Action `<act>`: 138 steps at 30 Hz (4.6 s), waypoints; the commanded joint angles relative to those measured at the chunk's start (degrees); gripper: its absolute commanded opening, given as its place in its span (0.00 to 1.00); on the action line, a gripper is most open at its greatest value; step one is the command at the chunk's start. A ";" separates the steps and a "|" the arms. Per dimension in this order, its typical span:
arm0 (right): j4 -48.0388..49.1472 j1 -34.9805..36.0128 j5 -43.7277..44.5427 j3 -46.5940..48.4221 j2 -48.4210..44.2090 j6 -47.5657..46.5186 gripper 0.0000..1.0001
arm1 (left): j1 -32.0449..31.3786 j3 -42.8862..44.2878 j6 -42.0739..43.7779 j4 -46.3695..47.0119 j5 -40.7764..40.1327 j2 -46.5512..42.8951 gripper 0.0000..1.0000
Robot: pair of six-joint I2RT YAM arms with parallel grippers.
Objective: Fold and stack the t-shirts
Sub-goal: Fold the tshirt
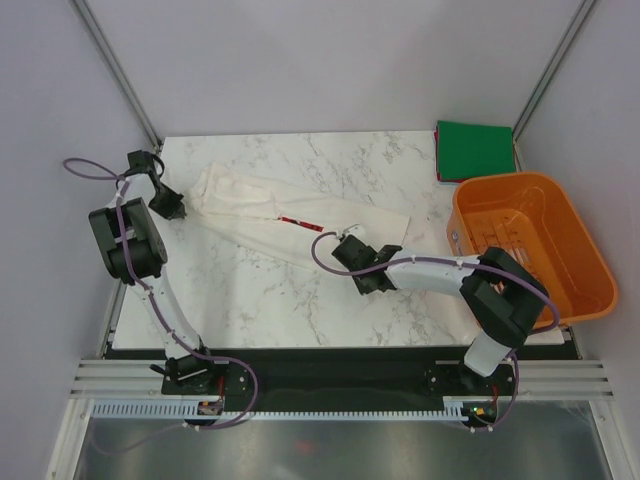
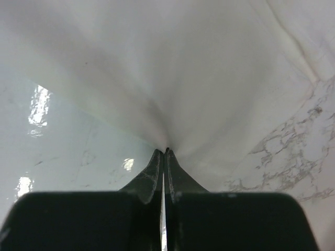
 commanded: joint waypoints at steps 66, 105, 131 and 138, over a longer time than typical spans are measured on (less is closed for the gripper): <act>-3.92 1.91 4.22 7.04 -18.00 3.21 0.48 | -21.35 36.51 -1.41 -4.46 5.90 19.22 0.46; -1.35 -16.29 -22.10 2.63 -21.78 -4.53 0.41 | -33.48 -20.73 -8.97 17.78 6.79 -9.73 0.24; 1.55 -19.27 -23.84 6.85 -6.14 -6.55 0.51 | -29.26 -4.36 3.08 5.21 17.33 -13.56 0.44; 0.50 -21.65 -27.89 8.25 -0.43 -8.40 0.51 | -30.75 -19.82 0.27 5.38 16.81 -28.68 0.51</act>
